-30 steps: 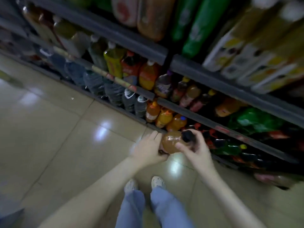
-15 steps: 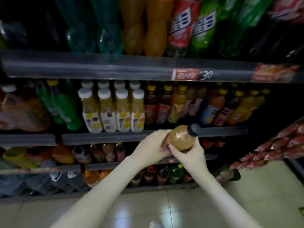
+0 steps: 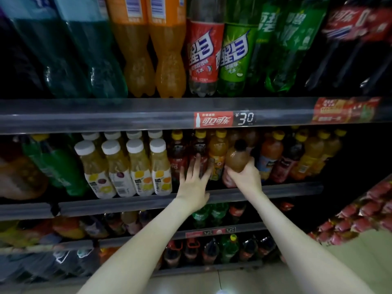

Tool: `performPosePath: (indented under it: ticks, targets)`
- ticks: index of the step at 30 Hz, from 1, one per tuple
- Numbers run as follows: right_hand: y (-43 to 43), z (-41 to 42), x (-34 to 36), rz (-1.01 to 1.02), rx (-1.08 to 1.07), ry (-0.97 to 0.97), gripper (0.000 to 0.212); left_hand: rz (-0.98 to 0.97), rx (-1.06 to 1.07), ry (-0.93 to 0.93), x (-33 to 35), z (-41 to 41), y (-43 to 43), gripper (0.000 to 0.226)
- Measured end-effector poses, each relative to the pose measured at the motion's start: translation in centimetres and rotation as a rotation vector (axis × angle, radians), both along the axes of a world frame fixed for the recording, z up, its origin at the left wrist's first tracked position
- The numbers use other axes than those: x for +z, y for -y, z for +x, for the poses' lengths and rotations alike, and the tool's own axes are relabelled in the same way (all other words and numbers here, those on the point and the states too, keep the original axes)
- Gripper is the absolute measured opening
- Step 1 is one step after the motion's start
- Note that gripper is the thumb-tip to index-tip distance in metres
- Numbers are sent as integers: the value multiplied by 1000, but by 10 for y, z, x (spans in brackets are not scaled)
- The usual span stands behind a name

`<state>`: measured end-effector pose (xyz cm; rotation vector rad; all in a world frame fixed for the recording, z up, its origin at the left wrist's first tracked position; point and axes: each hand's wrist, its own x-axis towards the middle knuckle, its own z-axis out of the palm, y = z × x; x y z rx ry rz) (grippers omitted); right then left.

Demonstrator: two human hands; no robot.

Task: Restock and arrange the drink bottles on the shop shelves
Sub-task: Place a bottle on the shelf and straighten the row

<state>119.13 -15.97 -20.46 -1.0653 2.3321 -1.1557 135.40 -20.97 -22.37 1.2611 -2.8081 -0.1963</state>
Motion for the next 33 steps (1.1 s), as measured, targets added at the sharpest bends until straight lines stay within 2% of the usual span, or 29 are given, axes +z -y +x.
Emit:
performPosePath:
  ticks: [9, 12, 15, 17, 21, 26, 33]
  targets:
    - [14, -7, -16, -18, 0, 104, 70, 58, -26, -52, -5, 28, 1, 73]
    - [6, 14, -29, -126, -100, 148, 72, 100, -7, -125, -4, 54, -5, 66]
    - [0, 57, -35, -54, -185, 78, 72, 129, 9, -220, -4, 91, -14, 57]
    - [-3, 94, -39, 20, -91, 12, 63, 143, 48, -295, -4, 124, -22, 51]
    - [-1, 189, -45, 138, 282, -99, 42, 128, 252, -412, -2, 211, -41, 45]
    - [6, 336, -38, 116, 584, -119, 44, 37, 458, -393, -6, 349, -62, 45]
    - [15, 510, -36, 89, 809, -116, 43, -16, 684, -389, -12, 512, -83, 42]
